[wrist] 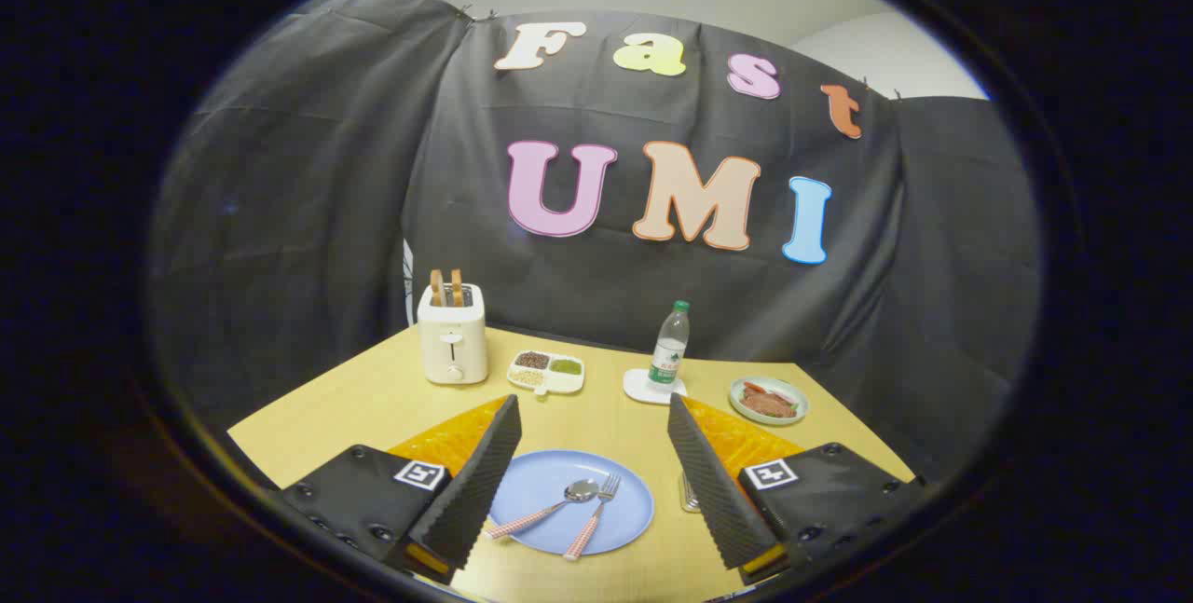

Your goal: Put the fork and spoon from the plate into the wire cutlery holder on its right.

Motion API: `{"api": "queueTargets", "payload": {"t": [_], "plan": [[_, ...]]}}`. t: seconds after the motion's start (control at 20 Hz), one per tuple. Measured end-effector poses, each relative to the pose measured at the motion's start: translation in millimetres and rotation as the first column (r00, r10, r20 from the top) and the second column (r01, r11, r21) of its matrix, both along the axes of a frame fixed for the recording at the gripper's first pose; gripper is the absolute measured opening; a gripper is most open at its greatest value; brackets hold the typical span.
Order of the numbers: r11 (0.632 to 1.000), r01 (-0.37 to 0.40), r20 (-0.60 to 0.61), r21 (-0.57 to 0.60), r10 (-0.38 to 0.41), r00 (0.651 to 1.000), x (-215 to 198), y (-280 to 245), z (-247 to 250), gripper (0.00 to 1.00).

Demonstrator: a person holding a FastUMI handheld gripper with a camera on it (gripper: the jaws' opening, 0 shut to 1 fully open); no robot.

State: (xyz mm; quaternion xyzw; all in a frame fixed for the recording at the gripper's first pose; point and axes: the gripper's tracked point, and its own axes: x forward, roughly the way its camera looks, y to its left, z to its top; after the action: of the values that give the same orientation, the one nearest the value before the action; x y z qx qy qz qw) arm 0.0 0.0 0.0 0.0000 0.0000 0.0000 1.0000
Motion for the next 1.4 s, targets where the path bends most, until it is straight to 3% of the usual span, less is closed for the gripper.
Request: {"api": "queueTargets", "payload": {"t": [0.25,0.85,1.4], "plan": [[0.998,0.040,-0.021,-0.038,-0.041,0.999,8.8,-7.4,-3.7,1.00],[0.994,0.112,-0.080,0.002,-0.111,0.991,13.0,-16.0,-22.8,1.00],[0.989,0.148,-0.242,0.016,-0.140,0.960,16.9,-14.5,-101.0,1.00]]}}
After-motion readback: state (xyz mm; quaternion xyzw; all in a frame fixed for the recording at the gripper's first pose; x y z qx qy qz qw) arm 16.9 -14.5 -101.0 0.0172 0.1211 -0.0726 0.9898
